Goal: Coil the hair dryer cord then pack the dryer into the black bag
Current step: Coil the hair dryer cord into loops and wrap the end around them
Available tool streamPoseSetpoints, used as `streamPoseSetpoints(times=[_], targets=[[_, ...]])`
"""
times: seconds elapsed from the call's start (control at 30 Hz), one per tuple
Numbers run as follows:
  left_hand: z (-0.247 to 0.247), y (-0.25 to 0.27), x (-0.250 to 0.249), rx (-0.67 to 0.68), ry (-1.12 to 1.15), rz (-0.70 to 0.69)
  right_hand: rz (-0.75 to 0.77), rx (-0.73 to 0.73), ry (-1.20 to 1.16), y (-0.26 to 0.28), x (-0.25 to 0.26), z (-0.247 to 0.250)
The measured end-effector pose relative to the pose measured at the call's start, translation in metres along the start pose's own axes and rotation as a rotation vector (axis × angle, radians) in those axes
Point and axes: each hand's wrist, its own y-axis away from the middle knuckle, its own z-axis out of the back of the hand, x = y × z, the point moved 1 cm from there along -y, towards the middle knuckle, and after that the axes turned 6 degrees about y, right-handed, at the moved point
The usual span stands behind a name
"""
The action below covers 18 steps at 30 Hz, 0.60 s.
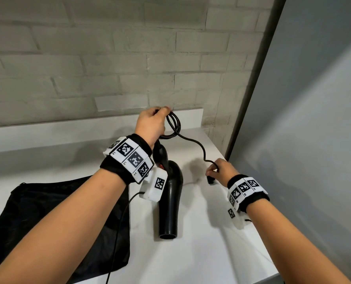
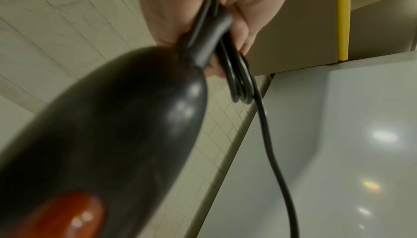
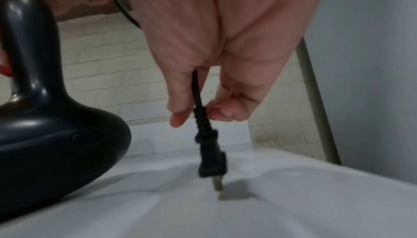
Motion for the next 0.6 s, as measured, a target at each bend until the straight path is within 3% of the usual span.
streamPoseSetpoints(times=[0.17, 0.3, 0.4, 0.5, 0.6], targets=[[-0.004, -0.002, -0.002, 0.007, 0.037, -0.006, -0.130, 0.034, 0.006, -0.001, -0.009, -0.010], [-0.007, -0.004, 0.002, 0.013, 0.018, 0.020, -0.113, 0.062, -0.053, -0.002, -0.001, -0.012], [-0.009, -0.004, 0.002, 0.024, 0.052, 0.062, 0.013, -0.106, -0.258, -0.001, 0.017, -0.004], [-0.010, -0.006, 0.001, 0.027, 0.066, 0.083, 0.098, -0.248, -0.635, 0.002, 0.052, 0.015], [-0.013, -0.006, 0.002, 0.035, 0.043, 0.068, 0.254, -0.421, -0.775, 0.004, 0.082, 0.033]])
